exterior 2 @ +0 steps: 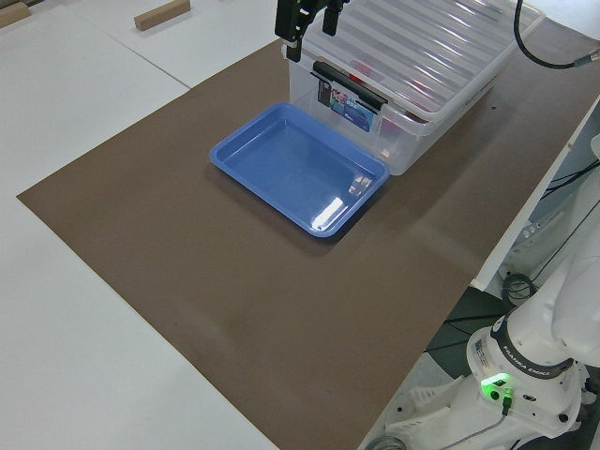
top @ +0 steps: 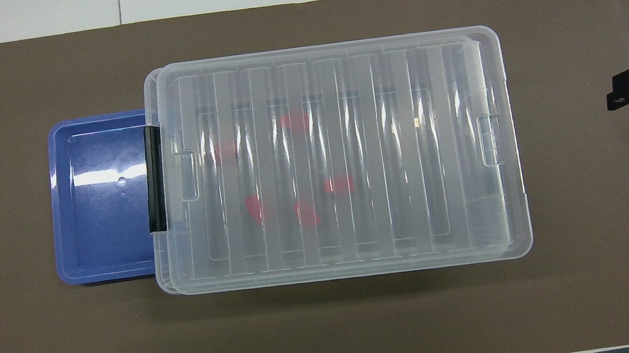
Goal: Place red block in blue tray from box
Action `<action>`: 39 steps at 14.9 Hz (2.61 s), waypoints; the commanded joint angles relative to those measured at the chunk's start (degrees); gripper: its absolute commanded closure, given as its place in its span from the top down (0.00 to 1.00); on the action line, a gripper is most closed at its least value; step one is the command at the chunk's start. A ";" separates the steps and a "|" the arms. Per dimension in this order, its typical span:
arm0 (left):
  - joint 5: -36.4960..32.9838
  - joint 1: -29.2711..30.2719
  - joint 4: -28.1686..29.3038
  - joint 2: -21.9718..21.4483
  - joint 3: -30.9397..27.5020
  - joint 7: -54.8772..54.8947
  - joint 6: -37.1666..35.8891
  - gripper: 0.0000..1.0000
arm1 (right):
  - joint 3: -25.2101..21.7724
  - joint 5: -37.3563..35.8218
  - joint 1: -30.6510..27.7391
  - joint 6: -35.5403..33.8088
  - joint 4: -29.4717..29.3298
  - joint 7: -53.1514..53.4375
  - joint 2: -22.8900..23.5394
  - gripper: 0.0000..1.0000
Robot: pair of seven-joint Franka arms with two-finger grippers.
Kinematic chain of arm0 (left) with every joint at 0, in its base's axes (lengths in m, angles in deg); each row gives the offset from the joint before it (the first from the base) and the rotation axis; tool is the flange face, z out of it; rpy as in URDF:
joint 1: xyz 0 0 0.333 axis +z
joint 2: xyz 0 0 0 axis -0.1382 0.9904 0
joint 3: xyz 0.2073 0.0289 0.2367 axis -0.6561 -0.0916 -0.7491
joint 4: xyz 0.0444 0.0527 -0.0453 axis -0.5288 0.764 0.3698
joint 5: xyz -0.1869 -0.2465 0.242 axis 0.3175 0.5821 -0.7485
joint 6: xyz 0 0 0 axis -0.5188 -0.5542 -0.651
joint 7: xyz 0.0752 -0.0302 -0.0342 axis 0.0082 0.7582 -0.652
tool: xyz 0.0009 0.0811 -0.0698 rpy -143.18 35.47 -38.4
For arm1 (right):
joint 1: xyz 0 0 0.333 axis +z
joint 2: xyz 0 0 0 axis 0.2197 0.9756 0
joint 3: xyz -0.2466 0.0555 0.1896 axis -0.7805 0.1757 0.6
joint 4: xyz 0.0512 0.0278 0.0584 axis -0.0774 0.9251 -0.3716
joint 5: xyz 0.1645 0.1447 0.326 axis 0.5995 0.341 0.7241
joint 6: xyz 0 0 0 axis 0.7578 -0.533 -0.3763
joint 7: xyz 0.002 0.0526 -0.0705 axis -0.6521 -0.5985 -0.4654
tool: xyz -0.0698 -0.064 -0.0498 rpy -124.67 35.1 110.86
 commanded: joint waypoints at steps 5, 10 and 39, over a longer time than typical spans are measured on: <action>-0.74 -0.48 0.27 -0.47 -0.23 1.96 -0.48 1.00 | 0.12 0.52 -0.16 -0.42 -0.26 -1.52 0.03 1.00; -0.74 -0.48 0.35 -0.56 -0.23 1.96 -0.48 1.00 | 0.55 0.00 0.45 -0.16 0.88 -1.34 -0.50 1.00; -0.74 -1.27 1.50 -1.70 0.65 -1.91 -0.48 1.00 | 1.00 0.09 7.84 21.99 21.01 -2.22 3.02 1.00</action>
